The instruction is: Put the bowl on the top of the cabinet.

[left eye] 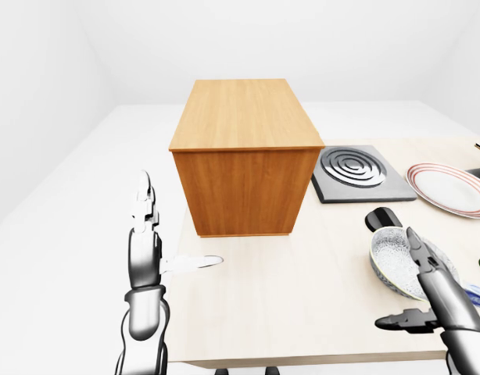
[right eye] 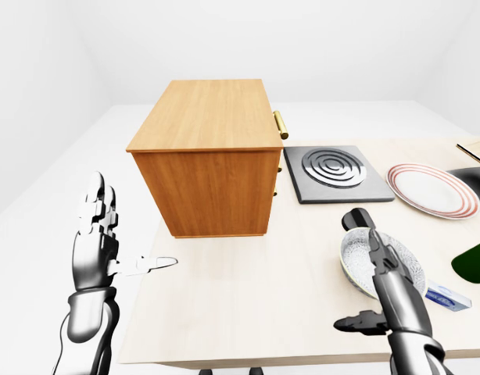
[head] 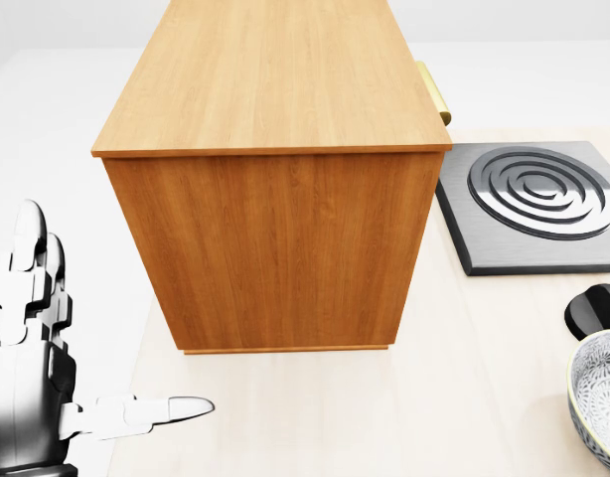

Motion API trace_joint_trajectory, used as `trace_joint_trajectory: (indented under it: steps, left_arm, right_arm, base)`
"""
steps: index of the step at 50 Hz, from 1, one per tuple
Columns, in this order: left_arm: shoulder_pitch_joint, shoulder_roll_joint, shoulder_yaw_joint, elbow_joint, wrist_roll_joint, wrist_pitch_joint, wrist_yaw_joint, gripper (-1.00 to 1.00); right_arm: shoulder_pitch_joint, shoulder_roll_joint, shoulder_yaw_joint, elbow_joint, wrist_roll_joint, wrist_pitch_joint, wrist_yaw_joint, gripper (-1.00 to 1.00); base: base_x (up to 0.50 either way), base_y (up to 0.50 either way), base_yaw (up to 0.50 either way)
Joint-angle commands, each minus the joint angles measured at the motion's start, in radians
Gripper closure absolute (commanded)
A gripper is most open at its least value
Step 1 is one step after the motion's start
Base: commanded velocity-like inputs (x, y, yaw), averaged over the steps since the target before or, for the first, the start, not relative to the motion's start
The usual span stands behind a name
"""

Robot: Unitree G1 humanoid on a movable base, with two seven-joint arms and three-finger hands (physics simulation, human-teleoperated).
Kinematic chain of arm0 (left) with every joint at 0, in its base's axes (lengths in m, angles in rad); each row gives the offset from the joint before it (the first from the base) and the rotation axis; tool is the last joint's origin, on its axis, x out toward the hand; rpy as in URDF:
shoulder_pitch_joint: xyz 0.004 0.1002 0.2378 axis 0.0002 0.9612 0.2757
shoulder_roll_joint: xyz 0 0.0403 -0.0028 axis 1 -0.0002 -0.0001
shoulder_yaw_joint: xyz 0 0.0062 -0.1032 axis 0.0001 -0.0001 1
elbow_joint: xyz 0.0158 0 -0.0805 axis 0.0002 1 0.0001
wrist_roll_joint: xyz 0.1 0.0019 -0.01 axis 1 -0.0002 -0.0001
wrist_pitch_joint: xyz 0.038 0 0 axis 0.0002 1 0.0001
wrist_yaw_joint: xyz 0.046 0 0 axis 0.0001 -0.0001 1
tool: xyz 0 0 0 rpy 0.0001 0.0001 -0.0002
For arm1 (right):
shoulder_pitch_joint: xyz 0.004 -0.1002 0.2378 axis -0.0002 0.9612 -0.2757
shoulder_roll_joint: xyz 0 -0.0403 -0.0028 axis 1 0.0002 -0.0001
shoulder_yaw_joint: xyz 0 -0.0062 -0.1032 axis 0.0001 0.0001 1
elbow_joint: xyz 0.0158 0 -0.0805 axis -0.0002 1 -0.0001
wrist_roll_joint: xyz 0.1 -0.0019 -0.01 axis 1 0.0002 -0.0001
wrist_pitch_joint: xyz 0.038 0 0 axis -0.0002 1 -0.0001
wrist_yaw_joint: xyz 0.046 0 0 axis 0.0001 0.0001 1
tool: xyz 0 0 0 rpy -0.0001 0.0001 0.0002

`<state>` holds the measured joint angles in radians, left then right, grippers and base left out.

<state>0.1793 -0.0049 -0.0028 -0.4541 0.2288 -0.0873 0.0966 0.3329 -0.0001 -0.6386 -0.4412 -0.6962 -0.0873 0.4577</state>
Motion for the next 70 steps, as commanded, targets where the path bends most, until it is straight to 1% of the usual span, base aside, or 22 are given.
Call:
trace_joint_trajectory:
  steps: [1, 8, 21, 28, 44, 64, 65, 66, 70]
  left_arm:
    - [-0.001, 0.000, -0.001, 0.002, -0.001, 0.000, -0.001, -1.00]
    - [-0.004, 0.000, -0.002, 0.006, 0.002, 0.000, 0.001, -1.00]
    - [-0.011, 0.001, -0.001, 0.012, 0.001, 0.000, 0.004, -1.00]
    - [-0.010, 0.001, -0.002, 0.018, 0.002, 0.000, 0.003, -1.00]
    - [-0.009, 0.002, -0.004, 0.022, 0.003, 0.000, 0.002, -1.00]
    - [-0.010, 0.001, -0.007, 0.023, 0.003, 0.000, -0.001, -1.00]
    - [-0.010, 0.001, -0.007, 0.023, 0.003, 0.000, -0.001, -1.00]
    - [-0.011, 0.002, -0.006, 0.024, 0.002, 0.000, -0.001, -1.00]
    - [-0.011, 0.002, -0.007, 0.023, 0.001, 0.000, -0.002, -1.00]
  right_arm:
    - [0.009, 0.001, -0.007, 0.044, -0.043, 0.000, -0.002, -1.00]
    - [0.021, -0.010, 0.007, 0.099, -0.086, 0.000, -0.021, -1.00]
    - [0.022, -0.035, 0.027, 0.147, -0.146, 0.000, -0.025, -1.00]
    - [0.011, -0.069, 0.042, 0.205, -0.193, 0.000, -0.046, -1.00]
    - [-0.018, -0.133, 0.062, 0.293, -0.238, 0.000, -0.045, -1.00]
    - [-0.026, -0.188, 0.095, 0.401, -0.277, 0.000, -0.053, -1.00]
    - [-0.029, -0.189, 0.095, 0.401, -0.273, 0.000, -0.055, 0.06]
    - [-0.029, -0.189, 0.095, 0.399, -0.272, 0.000, -0.053, 1.00]
    - [-0.029, -0.191, 0.093, 0.392, -0.269, 0.000, -0.046, 1.00]
  base:
    - [0.00, 0.00, 0.00]
    - [0.00, 0.00, 0.00]
    - [0.00, 0.00, 0.00]
    - [0.00, 0.00, 0.00]
    - [0.00, 0.00, 0.00]
    - [0.00, 0.00, 0.00]
    - [0.00, 0.00, 0.00]
    - [0.00, 0.00, 0.00]
    - [0.00, 0.00, 0.00]
